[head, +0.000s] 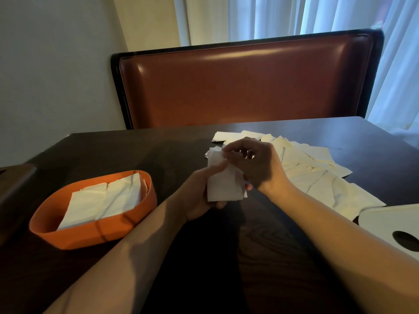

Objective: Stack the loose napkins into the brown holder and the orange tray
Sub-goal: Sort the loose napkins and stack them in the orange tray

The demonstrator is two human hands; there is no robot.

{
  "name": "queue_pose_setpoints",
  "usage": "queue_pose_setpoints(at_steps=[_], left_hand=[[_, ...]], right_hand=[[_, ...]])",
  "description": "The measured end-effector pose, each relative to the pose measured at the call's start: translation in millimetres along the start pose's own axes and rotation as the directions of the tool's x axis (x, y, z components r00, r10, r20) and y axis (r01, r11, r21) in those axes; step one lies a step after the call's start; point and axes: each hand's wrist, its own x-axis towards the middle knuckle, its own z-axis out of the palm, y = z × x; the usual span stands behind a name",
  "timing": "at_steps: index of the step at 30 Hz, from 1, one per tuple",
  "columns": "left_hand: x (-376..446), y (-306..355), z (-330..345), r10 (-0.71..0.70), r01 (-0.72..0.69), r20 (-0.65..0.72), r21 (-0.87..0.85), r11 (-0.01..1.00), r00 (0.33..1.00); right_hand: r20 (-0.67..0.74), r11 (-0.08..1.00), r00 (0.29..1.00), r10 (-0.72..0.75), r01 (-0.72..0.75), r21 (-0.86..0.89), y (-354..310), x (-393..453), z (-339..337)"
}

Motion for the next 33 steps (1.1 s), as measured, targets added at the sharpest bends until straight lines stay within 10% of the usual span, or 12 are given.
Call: queue_pose_setpoints(at_steps=[4, 8, 13, 21, 33], left_hand=[[-4.0, 3.8, -3.8, -0.046, 0.052, 0.034, -0.201, 0.978, 0.998], [-5.0, 7.2, 1.7, -0.031, 0.018, -0.036, -0.315, 0.949, 0.999], [7.2, 8.1, -3.6, 0.039, -0.193, -0.417, -0.334, 0.923, 0.908], [19.3, 3.5, -7.0, 0.048, -0.268, -0.614, -0.271, 0.924, 0.787], [25.7, 1.3, -22.7, 0.095, -0.300, -0.655, -0.208, 0.931, 0.749]], right_hand=[[-0.124, 0.997, 0.990, 0.065, -0.059, 0.053, -2.9, 1.5, 6.2], [-0.103, 0.832, 0.937, 0.335, -0.243, 0.499, 0.2, -2.4, 7.4], [-0.026, 0.939, 0.973, 0.229, -0.228, -0.256, 30.9, 2.8, 11.2], [0.254, 0.700, 0.909, 0.330, -0.055, -0.712, 42.5, 35.7, 39.1], [0.519, 0.694, 0.699, 0.492, 0.045, -0.718, 24.8, 36.6, 21.3]])
